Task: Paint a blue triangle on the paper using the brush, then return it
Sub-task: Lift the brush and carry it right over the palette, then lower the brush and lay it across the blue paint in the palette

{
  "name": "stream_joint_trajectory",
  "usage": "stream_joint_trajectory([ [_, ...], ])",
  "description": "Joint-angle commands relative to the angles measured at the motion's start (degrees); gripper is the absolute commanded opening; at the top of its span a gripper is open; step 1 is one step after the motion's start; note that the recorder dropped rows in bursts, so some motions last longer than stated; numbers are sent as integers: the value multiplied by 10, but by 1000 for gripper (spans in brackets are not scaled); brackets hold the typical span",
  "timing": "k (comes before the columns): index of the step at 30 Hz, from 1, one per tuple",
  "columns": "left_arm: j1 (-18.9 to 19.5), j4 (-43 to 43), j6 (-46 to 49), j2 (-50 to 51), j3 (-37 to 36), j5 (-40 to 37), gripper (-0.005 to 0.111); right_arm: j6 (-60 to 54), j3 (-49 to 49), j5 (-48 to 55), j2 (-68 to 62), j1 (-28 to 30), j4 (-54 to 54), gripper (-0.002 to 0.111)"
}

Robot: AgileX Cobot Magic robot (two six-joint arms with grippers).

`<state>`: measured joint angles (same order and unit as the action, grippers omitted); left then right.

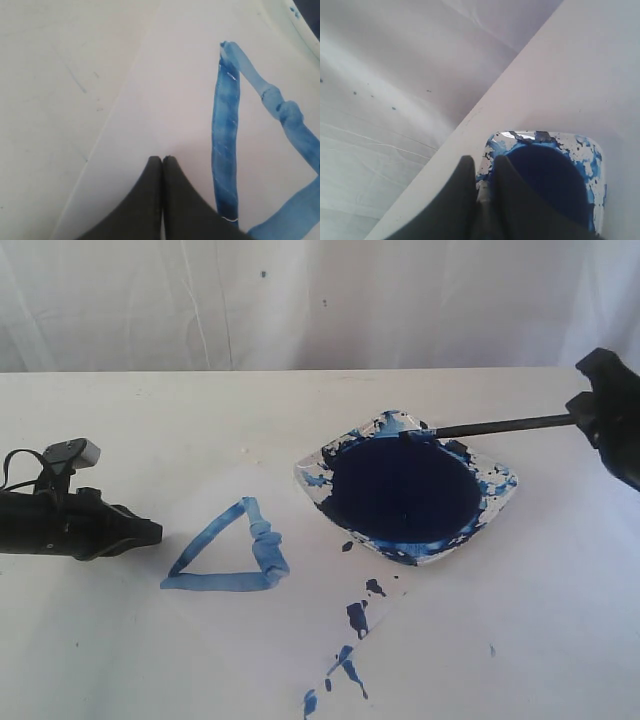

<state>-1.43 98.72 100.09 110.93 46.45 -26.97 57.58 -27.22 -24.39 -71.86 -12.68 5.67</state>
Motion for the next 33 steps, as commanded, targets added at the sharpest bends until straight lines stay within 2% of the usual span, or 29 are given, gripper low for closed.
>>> stream_joint_trajectory([
  [1, 1, 12, 1, -4, -5, -11, 0, -5, 15, -15, 3, 4, -11, 0],
  [6, 1, 12, 1, -4, -5, -11, 0, -8, 27, -14, 3, 5, -27, 0],
  [12, 1, 12, 1, -4, -5, -11, 0, -74, 39, -1, 3, 7, -144, 0],
  [18, 1, 12, 1, -4, -5, -11, 0, -65, 39, 7, 3, 7, -196, 0],
  [21, 1, 12, 1, -4, -5, -13, 0, -5, 39, 7, 3, 7, -175, 0],
  [33, 1, 12, 1, -4, -5, -47, 0, 17, 39, 47, 3, 7, -134, 0],
])
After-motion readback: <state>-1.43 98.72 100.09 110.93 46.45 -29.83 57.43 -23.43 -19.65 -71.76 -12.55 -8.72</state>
